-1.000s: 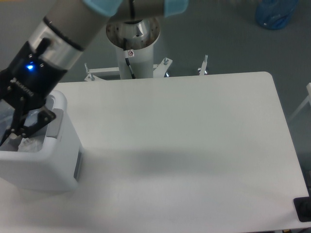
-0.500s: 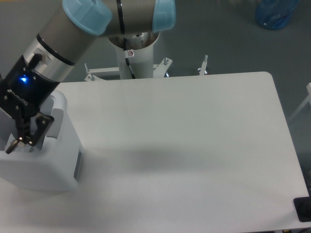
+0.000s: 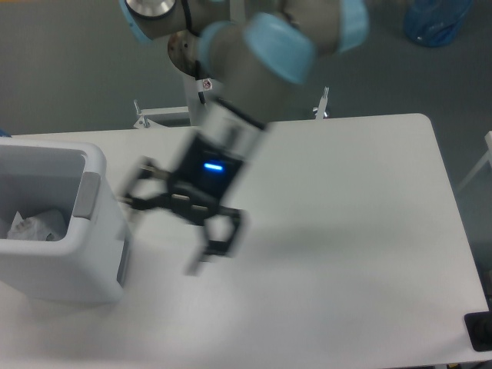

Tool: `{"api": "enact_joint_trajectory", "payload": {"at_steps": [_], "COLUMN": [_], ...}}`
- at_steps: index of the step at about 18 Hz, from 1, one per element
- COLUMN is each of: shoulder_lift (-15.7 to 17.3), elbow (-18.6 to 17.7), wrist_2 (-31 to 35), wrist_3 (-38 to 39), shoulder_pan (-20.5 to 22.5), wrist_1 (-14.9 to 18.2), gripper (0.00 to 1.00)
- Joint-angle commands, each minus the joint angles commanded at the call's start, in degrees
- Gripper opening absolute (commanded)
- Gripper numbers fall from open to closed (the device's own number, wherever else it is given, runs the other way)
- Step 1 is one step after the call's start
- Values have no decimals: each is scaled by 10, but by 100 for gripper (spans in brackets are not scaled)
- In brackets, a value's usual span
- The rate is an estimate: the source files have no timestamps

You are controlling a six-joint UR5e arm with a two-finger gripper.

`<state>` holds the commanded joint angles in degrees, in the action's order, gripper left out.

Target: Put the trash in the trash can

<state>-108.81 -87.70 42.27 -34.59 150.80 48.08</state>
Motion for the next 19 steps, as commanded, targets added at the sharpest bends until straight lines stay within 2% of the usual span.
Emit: {"api": "enact_joint_trajectory", "payload": {"at_steps": [2,3,7,9,12,16,19], "shoulder_lift": [1,1,3,2,-1,2,3], "elbow": [-21,-26,-26,-27,-38,-51,-62], "wrist_2": [31,66,254,318,376,448,475], "wrist_3": [-63,-87,-158,-181,-207,-303,-314], "shoulder_pan": [34,42,43,41,40,28,22], "wrist_1": [1,2,7,8,12,30,31], "gripper": [100,100,100,100,100,100,100]}}
